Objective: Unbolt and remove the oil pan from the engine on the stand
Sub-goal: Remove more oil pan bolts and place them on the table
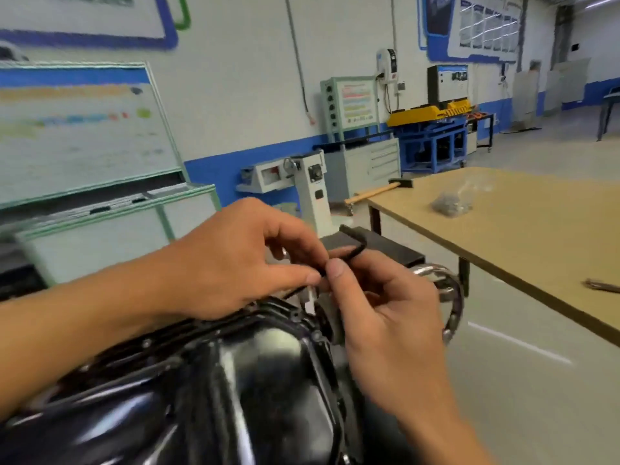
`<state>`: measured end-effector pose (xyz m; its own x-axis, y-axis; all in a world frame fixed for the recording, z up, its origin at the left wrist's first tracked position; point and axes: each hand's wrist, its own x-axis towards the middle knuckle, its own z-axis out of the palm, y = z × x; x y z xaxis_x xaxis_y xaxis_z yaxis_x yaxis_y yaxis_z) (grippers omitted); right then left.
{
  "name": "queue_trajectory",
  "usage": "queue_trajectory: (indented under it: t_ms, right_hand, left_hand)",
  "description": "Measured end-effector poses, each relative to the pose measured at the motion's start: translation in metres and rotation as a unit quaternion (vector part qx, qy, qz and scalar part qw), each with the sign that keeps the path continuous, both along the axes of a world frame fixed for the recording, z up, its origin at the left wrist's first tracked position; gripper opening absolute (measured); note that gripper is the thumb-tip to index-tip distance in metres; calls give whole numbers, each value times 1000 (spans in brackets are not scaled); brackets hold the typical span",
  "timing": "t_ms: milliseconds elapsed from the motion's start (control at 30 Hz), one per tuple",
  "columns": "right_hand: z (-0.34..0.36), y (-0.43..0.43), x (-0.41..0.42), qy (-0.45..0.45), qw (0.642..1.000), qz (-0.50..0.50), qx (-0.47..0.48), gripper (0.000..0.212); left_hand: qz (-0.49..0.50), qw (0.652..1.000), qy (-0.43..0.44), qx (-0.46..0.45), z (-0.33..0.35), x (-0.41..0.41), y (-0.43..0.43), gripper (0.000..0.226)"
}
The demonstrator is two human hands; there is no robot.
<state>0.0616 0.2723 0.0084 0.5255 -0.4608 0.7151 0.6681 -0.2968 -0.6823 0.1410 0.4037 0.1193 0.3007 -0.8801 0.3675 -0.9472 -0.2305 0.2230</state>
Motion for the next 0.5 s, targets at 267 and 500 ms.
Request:
queue_trajectory:
  t_ms: [267,500]
  right_hand:
    - [4,118,36,-15,987,70,-142,16]
    - [7,137,59,7,981,63,-183,12]
  left_hand:
    - [127,990,68,-7,-2,11,154,17]
    - [141,970,151,-128,-42,42,184,13]
